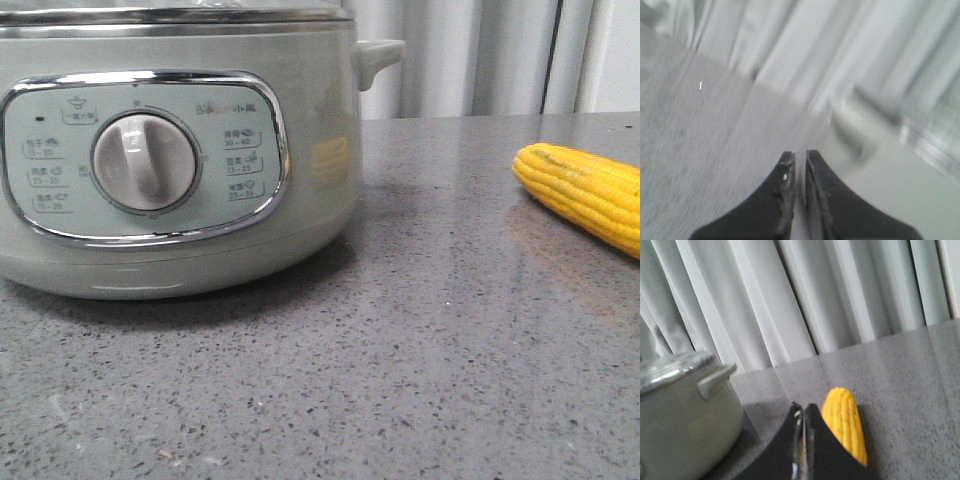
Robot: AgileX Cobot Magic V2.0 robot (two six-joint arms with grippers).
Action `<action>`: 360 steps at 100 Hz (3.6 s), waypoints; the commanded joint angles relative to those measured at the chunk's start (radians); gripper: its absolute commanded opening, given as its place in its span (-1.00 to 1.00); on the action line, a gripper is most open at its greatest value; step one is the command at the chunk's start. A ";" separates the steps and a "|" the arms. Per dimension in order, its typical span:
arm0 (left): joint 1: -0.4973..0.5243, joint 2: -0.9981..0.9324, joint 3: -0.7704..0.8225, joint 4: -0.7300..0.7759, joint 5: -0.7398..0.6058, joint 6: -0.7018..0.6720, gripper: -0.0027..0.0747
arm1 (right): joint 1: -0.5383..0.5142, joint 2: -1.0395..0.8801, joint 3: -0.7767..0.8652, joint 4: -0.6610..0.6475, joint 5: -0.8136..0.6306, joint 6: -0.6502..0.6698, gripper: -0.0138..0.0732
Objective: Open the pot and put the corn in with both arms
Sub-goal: 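Move the left gripper to the glass lid knob and grasp it, then lift the glass lid off the pot with the left gripper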
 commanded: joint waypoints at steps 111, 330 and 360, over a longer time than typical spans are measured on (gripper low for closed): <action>0.002 0.334 -0.519 0.294 0.409 0.113 0.10 | -0.006 0.875 -0.935 -0.152 0.724 -0.003 0.32; -0.423 1.237 -0.900 -0.435 -0.020 0.924 0.40 | -0.001 0.988 -1.167 -0.172 0.906 -0.048 0.33; -0.423 1.270 -0.900 -0.467 -0.020 0.924 0.39 | -0.001 0.988 -1.167 -0.172 0.894 -0.049 0.33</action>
